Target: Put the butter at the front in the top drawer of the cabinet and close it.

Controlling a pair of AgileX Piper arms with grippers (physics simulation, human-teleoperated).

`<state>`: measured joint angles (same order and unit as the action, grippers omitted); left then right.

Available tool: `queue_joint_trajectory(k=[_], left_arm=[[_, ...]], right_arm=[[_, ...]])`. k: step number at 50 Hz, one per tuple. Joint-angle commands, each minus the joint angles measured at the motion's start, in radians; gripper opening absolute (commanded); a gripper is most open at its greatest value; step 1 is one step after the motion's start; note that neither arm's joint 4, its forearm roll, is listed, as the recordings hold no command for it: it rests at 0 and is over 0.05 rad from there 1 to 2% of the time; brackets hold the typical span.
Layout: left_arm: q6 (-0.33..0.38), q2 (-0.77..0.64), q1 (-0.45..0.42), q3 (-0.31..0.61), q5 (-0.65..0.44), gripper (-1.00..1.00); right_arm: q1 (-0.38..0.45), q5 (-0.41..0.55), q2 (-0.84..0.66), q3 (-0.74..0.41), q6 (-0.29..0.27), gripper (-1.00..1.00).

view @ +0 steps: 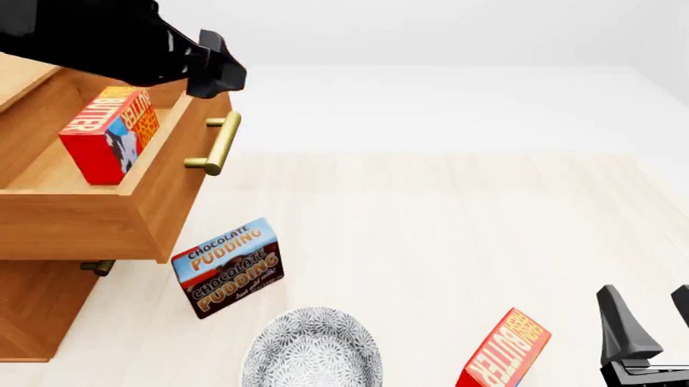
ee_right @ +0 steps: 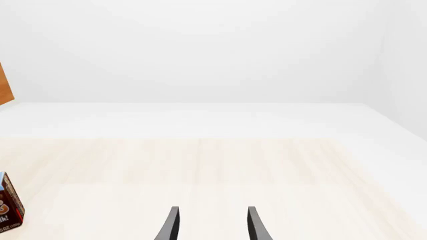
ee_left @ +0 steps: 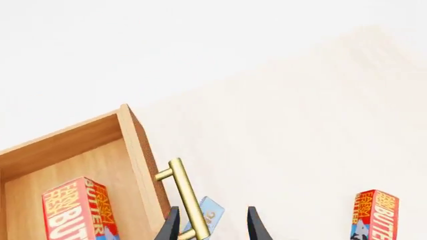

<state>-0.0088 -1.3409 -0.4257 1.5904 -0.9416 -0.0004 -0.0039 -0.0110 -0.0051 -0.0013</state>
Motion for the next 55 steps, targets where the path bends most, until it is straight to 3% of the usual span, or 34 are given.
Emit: queue_joint_trajectory(k=[1, 36, 55], left_arm=[[-0.018, -0.070, -0.047, 0.026, 0.040, 1.00], [-0.105, -0.274, -0.178, 0.085, 0.155, 1.00], [-0.191, -0.373, -0.205, 0.005, 0.299, 1.00]], right_arm=[[0.000, 0.000, 0.001, 0.001, 0.000, 1.00], [0.000, 0.000, 0.001, 0.001, 0.000, 1.00], [0.000, 0.000, 0.001, 0.001, 0.000, 1.00]])
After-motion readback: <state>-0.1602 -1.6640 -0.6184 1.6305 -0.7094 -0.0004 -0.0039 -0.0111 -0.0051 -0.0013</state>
